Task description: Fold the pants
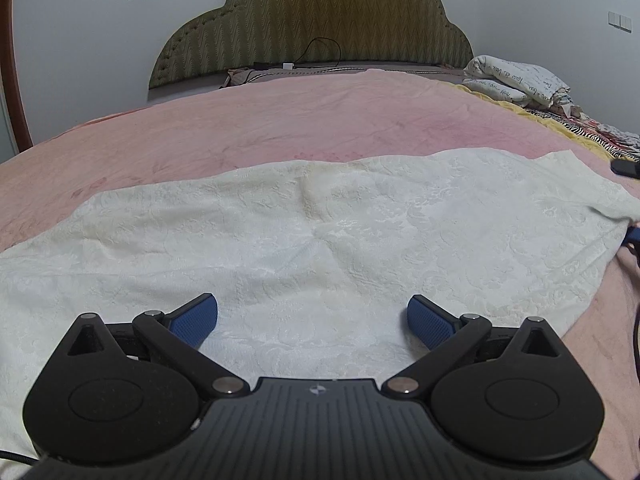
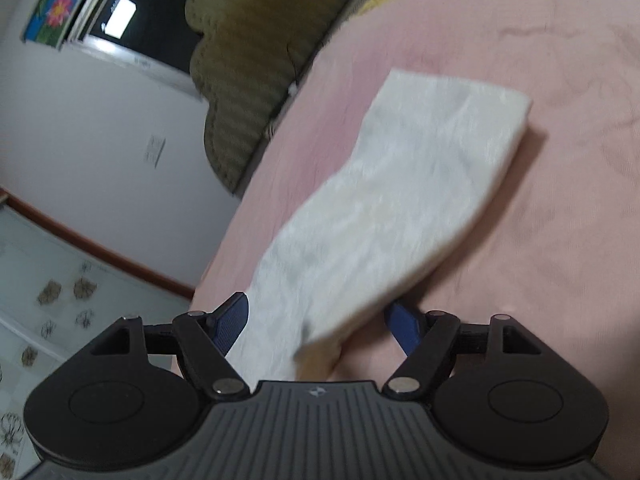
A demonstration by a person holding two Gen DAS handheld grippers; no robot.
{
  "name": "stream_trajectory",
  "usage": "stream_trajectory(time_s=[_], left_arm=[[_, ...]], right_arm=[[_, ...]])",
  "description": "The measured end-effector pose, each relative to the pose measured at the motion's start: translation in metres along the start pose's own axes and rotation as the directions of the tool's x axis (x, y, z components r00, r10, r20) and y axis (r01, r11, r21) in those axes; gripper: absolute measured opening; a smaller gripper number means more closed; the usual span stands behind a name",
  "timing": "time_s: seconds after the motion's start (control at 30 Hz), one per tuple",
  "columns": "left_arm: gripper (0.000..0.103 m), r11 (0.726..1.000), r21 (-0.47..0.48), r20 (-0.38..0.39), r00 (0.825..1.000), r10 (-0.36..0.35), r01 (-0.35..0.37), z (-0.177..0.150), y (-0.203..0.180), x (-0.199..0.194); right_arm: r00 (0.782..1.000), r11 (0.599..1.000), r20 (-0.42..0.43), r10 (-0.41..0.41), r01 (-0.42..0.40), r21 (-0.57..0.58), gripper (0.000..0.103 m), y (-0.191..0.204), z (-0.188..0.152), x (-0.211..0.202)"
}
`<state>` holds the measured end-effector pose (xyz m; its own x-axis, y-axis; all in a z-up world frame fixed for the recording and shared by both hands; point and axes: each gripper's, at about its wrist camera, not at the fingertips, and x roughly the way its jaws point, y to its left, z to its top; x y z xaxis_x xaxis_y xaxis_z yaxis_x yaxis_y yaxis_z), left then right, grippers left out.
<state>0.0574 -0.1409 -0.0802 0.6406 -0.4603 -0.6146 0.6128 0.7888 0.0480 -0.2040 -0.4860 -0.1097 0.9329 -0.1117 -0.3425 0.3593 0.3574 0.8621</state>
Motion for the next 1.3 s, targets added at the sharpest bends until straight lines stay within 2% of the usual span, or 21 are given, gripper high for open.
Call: stream_trajectory(time_s=[0.2,0.3,0.33,0.4,0.43,0.5,0.57,0.67,0.73,0.77,0.83,0.87,0.93,1.0,1.03,1.1,1.17,1.2,1.23,1.27,1.3], left_arm=[[0.103,1.000,0.000,0.000,1.000,0.000,0.000,0.000,0.000,0.000],[0.103,1.000,0.000,-0.001,1.000,-0.001,0.001,0.000,0.000,0.000],[0.103,1.000,-0.001,-0.001,1.000,-0.001,0.001,0.000,0.000,0.000],[0.103,1.000,-0.003,-0.002,1.000,-0.003,0.003,0.001,0.000,0.001],[0.103,1.000,-0.004,-0.003,1.000,-0.003,0.003,0.001,0.000,0.001],[0.103,1.000,-0.008,-0.002,1.000,-0.007,0.007,0.001,0.001,0.001],[0.103,1.000,-0.021,0.003,1.000,-0.017,0.017,0.000,0.003,0.001],[0.095,0.997,-0.064,0.033,0.999,-0.033,0.035,0.003,0.010,-0.006],[0.094,0.985,-0.132,0.058,0.993,-0.105,0.112,0.010,0.020,-0.012],[0.094,0.968,-0.178,0.068,0.983,-0.168,0.178,0.017,0.026,-0.014],[0.096,0.903,-0.288,0.085,0.948,-0.306,0.317,0.029,0.037,-0.012],[0.096,0.849,-0.356,0.097,0.919,-0.382,0.391,0.034,0.043,-0.009],[0.096,0.722,-0.476,0.125,0.852,-0.509,0.501,0.040,0.051,0.001],[0.098,0.593,-0.572,0.171,0.789,-0.590,0.567,0.041,0.056,0.011],[0.100,0.544,-0.601,0.194,0.767,-0.612,0.586,0.041,0.056,0.014],[0.102,0.433,-0.652,0.247,0.714,-0.655,0.623,0.037,0.056,0.021],[0.102,0.312,-0.702,0.296,0.661,-0.690,0.640,0.032,0.055,0.029],[0.103,0.250,-0.725,0.318,0.634,-0.705,0.642,0.029,0.054,0.036],[0.103,0.215,-0.740,0.325,0.618,-0.716,0.637,0.027,0.052,0.041],[0.103,0.201,-0.760,0.314,0.620,-0.719,0.618,0.026,0.050,0.048],[0.103,0.206,-0.781,0.293,0.636,-0.714,0.590,0.026,0.048,0.054]], right_arm=[[0.981,0.999,0.196,0.003,-0.012,0.047,0.074,-0.017,0.022,0.014],[0.970,0.997,0.245,-0.005,-0.013,0.071,0.074,-0.024,0.036,0.023],[0.968,0.997,0.250,-0.020,0.002,0.071,0.069,-0.025,0.039,0.027],[0.967,0.993,0.236,-0.099,0.082,0.079,0.035,-0.028,0.045,0.034],[0.967,0.991,0.227,-0.116,0.096,0.095,0.014,-0.033,0.046,0.038],[0.971,0.990,0.223,-0.090,0.064,0.123,0.012,-0.039,0.047,0.040],[0.969,0.994,0.225,-0.102,0.088,0.068,0.012,-0.029,0.048,0.039],[0.963,0.988,0.246,-0.112,0.135,-0.078,0.012,0.001,0.048,0.038],[0.960,0.963,0.253,-0.119,0.174,-0.204,0.012,0.026,0.046,0.037],[0.960,0.942,0.254,-0.119,0.189,-0.276,0.012,0.041,0.043,0.037],[0.958,0.895,0.260,-0.120,0.218,-0.390,0.012,0.064,0.036,0.035],[0.956,0.869,0.262,-0.128,0.236,-0.435,0.012,0.076,0.030,0.036],[0.953,0.788,0.274,-0.133,0.269,-0.554,0.012,0.098,0.014,0.035],[0.954,0.648,0.272,-0.125,0.286,-0.706,0.012,0.125,-0.014,0.037],[0.958,0.566,0.265,-0.114,0.282,-0.775,0.012,0.137,-0.031,0.038],[0.970,0.386,0.225,-0.095,0.244,-0.890,0.012,0.161,-0.071,0.044],[0.979,0.237,0.179,-0.092,0.196,-0.951,0.012,0.175,-0.110,0.050],[0.983,0.204,0.156,-0.093,0.172,-0.964,0.012,0.179,-0.123,0.053],[0.987,0.200,0.129,-0.091,0.145,-0.969,0.012,0.182,-0.133,0.055],[0.991,0.215,0.104,-0.086,0.121,-0.969,0.012,0.183,-0.139,0.057],[0.993,0.232,0.085,-0.082,0.102,-0.967,0.012,0.184,-0.144,0.058]])
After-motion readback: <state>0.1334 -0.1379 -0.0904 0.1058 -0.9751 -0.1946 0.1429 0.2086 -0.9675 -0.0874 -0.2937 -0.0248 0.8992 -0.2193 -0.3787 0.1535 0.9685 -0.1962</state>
